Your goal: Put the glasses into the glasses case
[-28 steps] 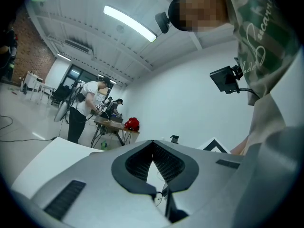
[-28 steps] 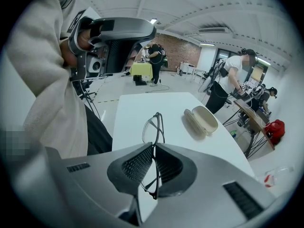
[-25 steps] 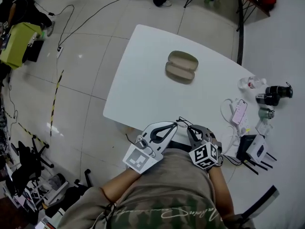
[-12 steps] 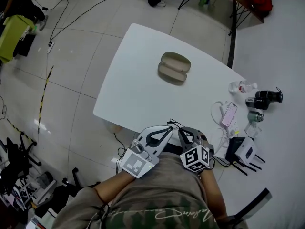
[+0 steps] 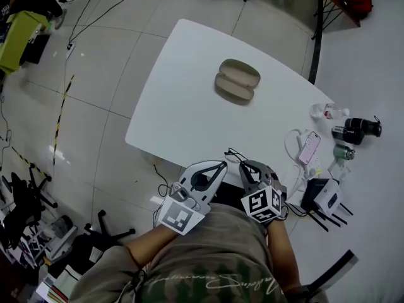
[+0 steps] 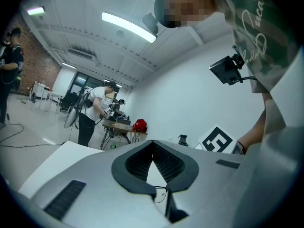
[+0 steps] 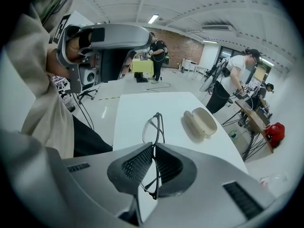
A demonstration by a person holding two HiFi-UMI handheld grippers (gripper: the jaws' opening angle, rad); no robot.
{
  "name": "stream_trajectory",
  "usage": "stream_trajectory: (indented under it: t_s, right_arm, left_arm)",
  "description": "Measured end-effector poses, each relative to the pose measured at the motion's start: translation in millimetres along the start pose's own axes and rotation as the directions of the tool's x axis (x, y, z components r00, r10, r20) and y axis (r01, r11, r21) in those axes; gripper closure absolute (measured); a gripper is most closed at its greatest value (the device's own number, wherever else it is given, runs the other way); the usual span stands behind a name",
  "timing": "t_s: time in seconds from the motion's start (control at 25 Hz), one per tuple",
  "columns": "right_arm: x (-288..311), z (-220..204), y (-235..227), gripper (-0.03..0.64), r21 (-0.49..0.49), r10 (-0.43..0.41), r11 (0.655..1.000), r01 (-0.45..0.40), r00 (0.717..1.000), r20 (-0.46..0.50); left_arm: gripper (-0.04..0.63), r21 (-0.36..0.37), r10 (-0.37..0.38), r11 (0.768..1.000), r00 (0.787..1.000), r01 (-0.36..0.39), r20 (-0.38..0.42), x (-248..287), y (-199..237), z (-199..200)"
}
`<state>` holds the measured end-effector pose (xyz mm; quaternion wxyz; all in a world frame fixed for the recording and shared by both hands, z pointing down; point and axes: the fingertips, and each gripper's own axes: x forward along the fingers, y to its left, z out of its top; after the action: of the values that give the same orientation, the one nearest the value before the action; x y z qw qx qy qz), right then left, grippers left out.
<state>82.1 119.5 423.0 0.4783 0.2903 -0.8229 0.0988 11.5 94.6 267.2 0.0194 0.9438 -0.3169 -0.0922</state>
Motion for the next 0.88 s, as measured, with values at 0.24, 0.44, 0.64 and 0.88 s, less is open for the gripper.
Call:
stream_trajectory:
  t_s: [0.24, 0.44, 0.64, 0.88]
  right_arm:
    - [8, 2, -12, 0.586, -0.028, 0.031, 0.999, -0.031, 0.999, 0.013]
    - [12, 8, -25, 0.586, -0.077, 0.054, 0.996, -0.053, 0.998, 0.019]
    - [16, 7, -37, 0.586, -0.107, 0.077, 0.991, -0.075, 0.997, 0.011]
    - [23, 12, -44, 0.586, -0.108, 0.101, 0.989, -0.099, 0.995, 0.014]
  left_arm:
    - [0.589, -0.087, 0.025, 0.995, 0.971, -0.047, -0.239, 16, 8, -20]
    - [0.589, -0.073, 0.053, 0.995, 0.971, -0.072, -0.232, 28, 13, -17]
    - [0.589, -0.067, 0.079, 0.993, 0.972, -0.096, -0.221, 38, 19, -19]
    - [0.589, -0.058, 0.113, 0.990, 0.967, -0.130, -0.228, 48, 31, -24]
